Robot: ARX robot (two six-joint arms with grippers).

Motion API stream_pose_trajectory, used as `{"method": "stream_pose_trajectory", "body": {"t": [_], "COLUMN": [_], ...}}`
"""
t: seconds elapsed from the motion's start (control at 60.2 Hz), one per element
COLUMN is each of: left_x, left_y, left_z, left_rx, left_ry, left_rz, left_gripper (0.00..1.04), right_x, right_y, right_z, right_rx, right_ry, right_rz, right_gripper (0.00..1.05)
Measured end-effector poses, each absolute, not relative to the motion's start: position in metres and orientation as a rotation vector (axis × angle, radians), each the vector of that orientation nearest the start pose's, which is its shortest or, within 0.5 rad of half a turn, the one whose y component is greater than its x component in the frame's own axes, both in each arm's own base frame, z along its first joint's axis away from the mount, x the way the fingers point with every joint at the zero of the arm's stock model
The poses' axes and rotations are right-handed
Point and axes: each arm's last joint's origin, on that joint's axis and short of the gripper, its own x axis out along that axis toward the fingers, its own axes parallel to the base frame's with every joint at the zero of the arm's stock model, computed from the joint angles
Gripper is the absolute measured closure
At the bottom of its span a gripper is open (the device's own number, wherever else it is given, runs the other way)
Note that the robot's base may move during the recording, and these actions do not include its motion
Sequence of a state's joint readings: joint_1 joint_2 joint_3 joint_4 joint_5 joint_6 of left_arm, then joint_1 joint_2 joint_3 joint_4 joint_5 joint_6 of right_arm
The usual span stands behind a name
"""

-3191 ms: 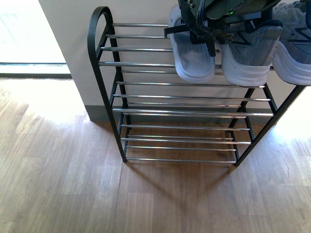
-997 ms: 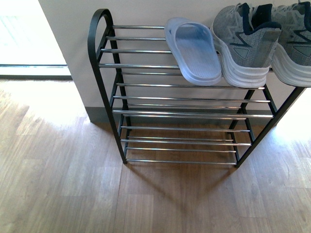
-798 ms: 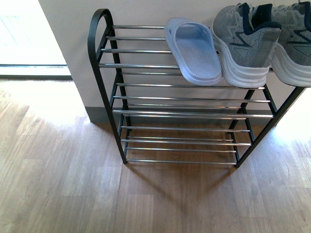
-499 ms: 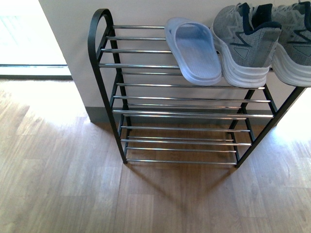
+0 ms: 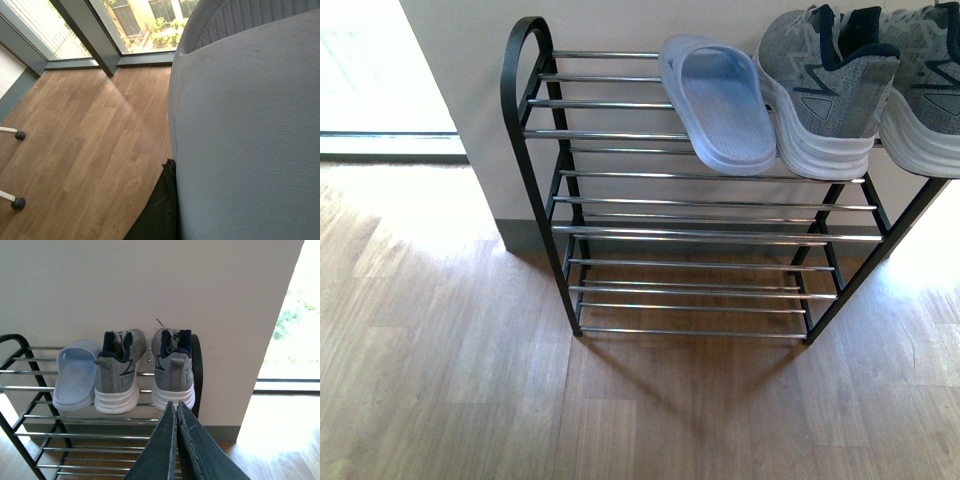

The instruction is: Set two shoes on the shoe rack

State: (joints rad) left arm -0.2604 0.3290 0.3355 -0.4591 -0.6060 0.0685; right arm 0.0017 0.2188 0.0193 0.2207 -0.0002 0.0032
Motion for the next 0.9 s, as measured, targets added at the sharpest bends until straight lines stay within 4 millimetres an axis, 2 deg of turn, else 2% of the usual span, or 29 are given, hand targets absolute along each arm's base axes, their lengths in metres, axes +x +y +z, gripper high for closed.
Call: {"method": "stream_pose_trajectory", "body": {"t": [0.299,0.748,0.897], "left_x": [0.098,0.098,0.098], "left_y": [-0.009,-0.009,-0.009], "left_z": [0.210,0.210,0.210], "left_rx": [0.258,0.258,0.258], "left_ry": [0.425,0.425,0.425], "left_rz": [0.327,0.326,0.326], "left_gripper": [1.03,1.03,1.03], "right_x": [0.098,0.097,0.097], "right_y": [0.000,0.000,0.000], "right_z": [0.170,0.170,0.170], "right_rx": [0.003,0.003,0.003], "right_ry": [-0.011,-0.017,-0.017], "right_rz": [0.000,0.000,0.000], "right_gripper": [1.03,1.03,0.80]}}
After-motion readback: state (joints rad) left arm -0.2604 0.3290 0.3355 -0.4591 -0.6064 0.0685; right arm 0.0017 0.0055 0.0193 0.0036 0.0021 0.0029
